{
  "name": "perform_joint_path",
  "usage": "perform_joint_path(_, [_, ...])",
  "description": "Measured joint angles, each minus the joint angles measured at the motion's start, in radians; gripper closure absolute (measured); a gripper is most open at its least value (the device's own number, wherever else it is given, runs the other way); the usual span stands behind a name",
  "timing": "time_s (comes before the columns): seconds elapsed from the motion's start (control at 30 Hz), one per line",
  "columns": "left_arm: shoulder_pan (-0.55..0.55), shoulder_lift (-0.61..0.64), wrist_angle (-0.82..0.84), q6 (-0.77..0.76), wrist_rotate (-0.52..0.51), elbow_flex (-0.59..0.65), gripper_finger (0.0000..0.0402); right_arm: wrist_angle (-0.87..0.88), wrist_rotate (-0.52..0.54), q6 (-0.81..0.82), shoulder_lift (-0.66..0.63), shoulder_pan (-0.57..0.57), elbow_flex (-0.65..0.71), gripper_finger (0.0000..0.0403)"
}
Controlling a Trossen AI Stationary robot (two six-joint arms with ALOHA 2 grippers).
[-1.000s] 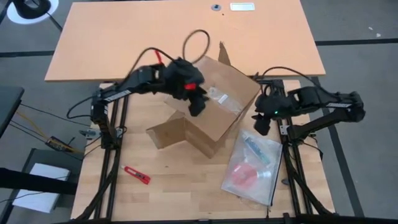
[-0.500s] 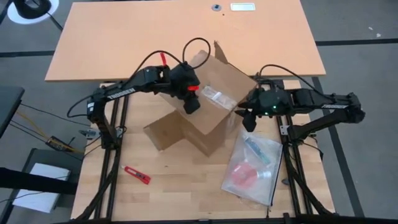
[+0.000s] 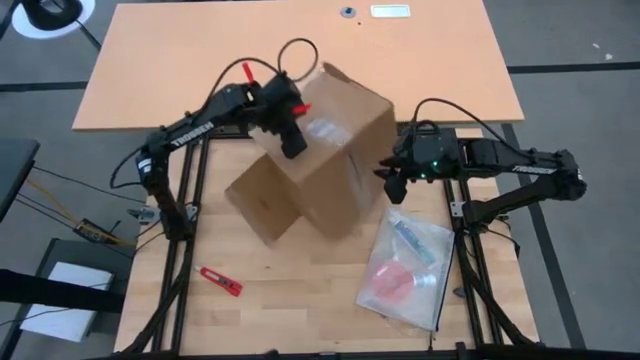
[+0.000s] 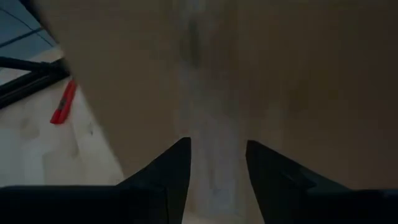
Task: Unpack boxes
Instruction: Break down cardboard box until it is fully flat
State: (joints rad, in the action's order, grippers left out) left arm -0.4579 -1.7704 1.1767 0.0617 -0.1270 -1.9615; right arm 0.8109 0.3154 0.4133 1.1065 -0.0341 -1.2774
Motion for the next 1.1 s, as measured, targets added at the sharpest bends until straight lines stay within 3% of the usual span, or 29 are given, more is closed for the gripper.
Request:
perform_joint_path(0.2, [-0.114,-0.022,0.040,0.095,0.026,0.014,0.0249,0.089,-0.006,0.098,0.000,0.011,0.000,0.0243])
perform_joint_path(0.37, [-0.184,-0.007,0.110,0.125,0.100,0.044,0.0249,0.166,-0.084,0.112,0.000,0.043,0.000,0.0243])
perform_joint_path(0.57, [-0.166,0.009,0.175,0.074,0.226,0.062,0.0249,0.192,-0.086,0.109,0.000,0.067,0.000,0.0243])
perform_joint_path(0.87, [0.043,0.205,0.214,-0.140,0.207,0.081,0.0249,0.166,-0.083,0.057,0.000,0.066,0.000,0.0242])
perform_joint_path(1.0, [0.196,0.308,0.211,-0.344,0.178,0.191,0.0249,0.168,-0.075,-0.079,0.004,0.066,0.000,0.0241])
perform_joint_path(1.1, [0.344,0.378,0.194,-0.596,0.118,0.317,0.0249,0.171,-0.074,-0.193,0.011,0.066,0.000,0.0241])
